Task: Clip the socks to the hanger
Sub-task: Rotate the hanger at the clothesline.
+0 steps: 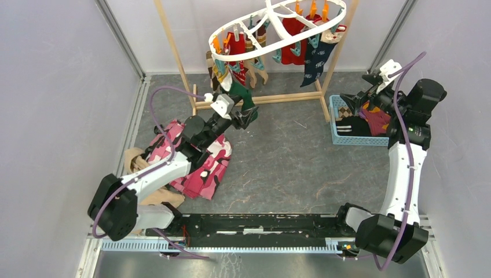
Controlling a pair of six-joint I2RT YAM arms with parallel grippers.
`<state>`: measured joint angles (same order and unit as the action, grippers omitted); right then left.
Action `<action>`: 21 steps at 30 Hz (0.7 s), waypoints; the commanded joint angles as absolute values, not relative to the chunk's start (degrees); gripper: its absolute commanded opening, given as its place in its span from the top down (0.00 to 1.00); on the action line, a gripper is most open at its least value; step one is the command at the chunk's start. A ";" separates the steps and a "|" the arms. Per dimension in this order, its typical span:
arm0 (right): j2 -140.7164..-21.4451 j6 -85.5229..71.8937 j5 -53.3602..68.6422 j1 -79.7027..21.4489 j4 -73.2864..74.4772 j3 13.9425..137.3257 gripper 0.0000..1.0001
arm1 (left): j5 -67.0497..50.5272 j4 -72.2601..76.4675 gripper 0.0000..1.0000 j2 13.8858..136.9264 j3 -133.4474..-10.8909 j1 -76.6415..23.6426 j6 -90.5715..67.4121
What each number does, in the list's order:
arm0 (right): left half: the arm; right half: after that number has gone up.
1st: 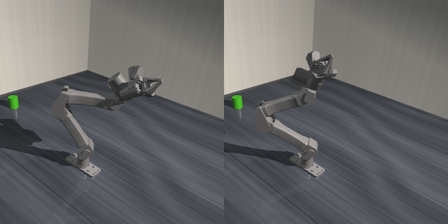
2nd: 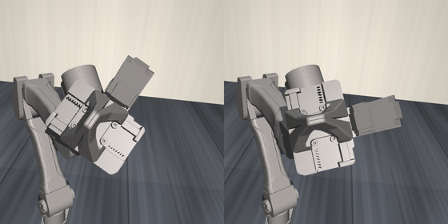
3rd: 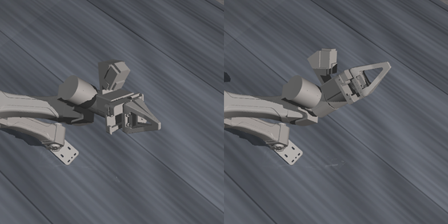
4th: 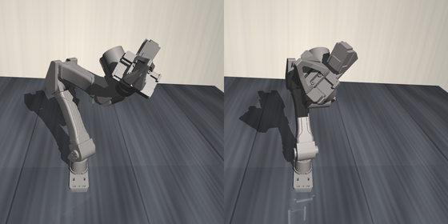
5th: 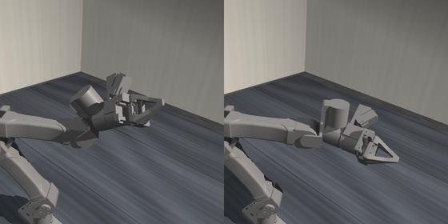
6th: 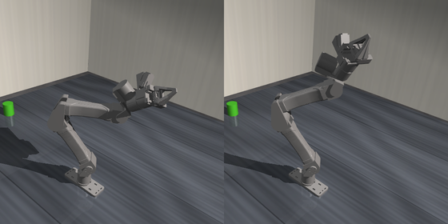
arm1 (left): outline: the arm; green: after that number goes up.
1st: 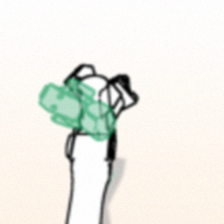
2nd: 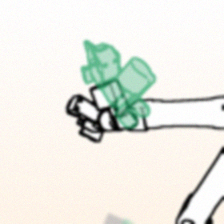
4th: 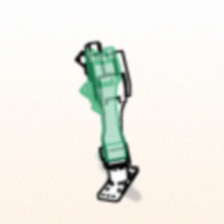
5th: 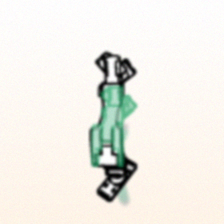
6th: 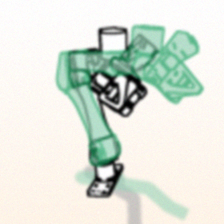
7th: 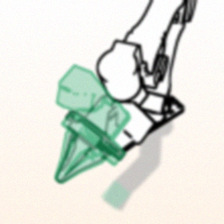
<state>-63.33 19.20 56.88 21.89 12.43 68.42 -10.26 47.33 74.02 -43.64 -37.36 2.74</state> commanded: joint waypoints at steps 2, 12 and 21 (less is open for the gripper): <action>-61.19 22.90 58.62 22.15 14.40 67.42 0.02 | -6.94 43.49 0.25 66.13 -39.74 -37.53 2.63; -59.44 28.17 56.99 22.15 18.21 62.99 0.02 | -0.21 24.83 0.00 54.46 -36.57 -37.55 -2.30; -58.32 30.10 54.39 22.23 18.81 60.07 0.02 | 2.19 9.22 0.00 45.95 -35.94 -37.57 -5.03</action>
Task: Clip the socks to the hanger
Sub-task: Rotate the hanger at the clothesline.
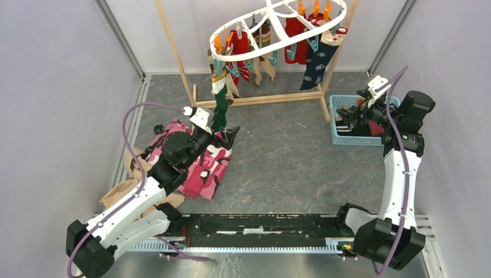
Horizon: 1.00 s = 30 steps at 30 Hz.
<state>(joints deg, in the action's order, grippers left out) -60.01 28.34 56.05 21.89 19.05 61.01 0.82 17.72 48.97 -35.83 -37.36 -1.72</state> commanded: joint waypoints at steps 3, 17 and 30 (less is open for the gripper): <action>-57.71 30.90 53.11 22.24 18.80 58.36 0.02 | 1.48 4.88 0.00 43.39 -36.68 -37.53 -6.08; -58.02 29.61 44.30 24.13 14.93 52.73 0.02 | 2.85 -17.17 0.00 39.10 -44.12 -37.53 -4.78; -71.81 23.03 54.66 29.00 13.42 60.64 0.02 | 3.49 -16.81 0.00 36.72 -37.64 -36.31 -3.61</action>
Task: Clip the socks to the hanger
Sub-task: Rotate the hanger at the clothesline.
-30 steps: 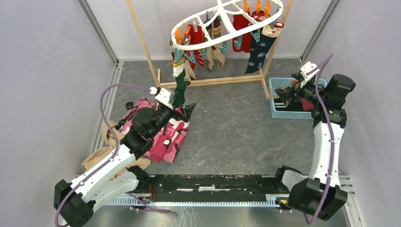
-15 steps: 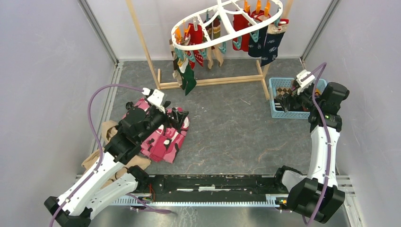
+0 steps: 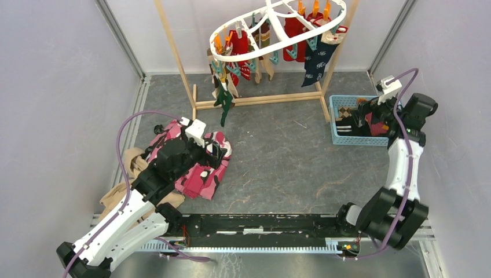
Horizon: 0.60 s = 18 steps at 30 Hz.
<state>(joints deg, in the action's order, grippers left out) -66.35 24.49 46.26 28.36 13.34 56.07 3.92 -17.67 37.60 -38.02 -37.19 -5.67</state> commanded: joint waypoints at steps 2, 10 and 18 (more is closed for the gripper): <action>-72.74 22.43 54.35 29.00 10.93 60.03 0.02 | 3.53 -17.21 0.00 37.33 -37.52 -35.49 -2.98; -72.16 24.37 50.29 29.03 7.38 53.79 0.02 | 1.04 -16.16 0.01 39.01 -37.01 -28.54 -3.24; -74.43 24.45 45.76 29.26 7.82 54.51 0.02 | -6.05 -13.98 0.03 39.09 -36.27 -22.18 -4.30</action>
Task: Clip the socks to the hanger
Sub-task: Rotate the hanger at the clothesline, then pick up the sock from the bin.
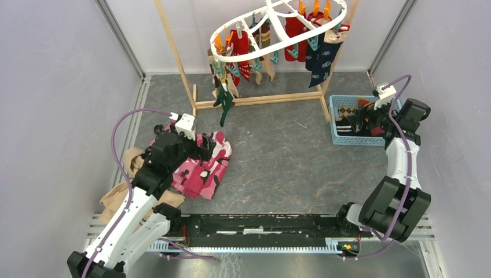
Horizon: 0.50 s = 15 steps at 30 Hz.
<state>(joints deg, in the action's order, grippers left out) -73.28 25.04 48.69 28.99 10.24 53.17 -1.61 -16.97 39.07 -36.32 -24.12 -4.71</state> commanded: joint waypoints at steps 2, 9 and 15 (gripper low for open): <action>-75.84 22.90 44.61 29.27 7.40 55.24 0.02 | -6.24 -14.00 0.03 39.06 -36.29 -21.51 -4.39; -77.45 19.05 38.22 29.22 4.72 54.47 0.02 | -8.03 -13.41 0.03 39.49 -35.95 -20.66 -4.68; -79.62 14.66 32.30 29.36 3.15 54.83 0.02 | -9.47 -13.27 0.03 40.18 -36.12 -20.26 -4.92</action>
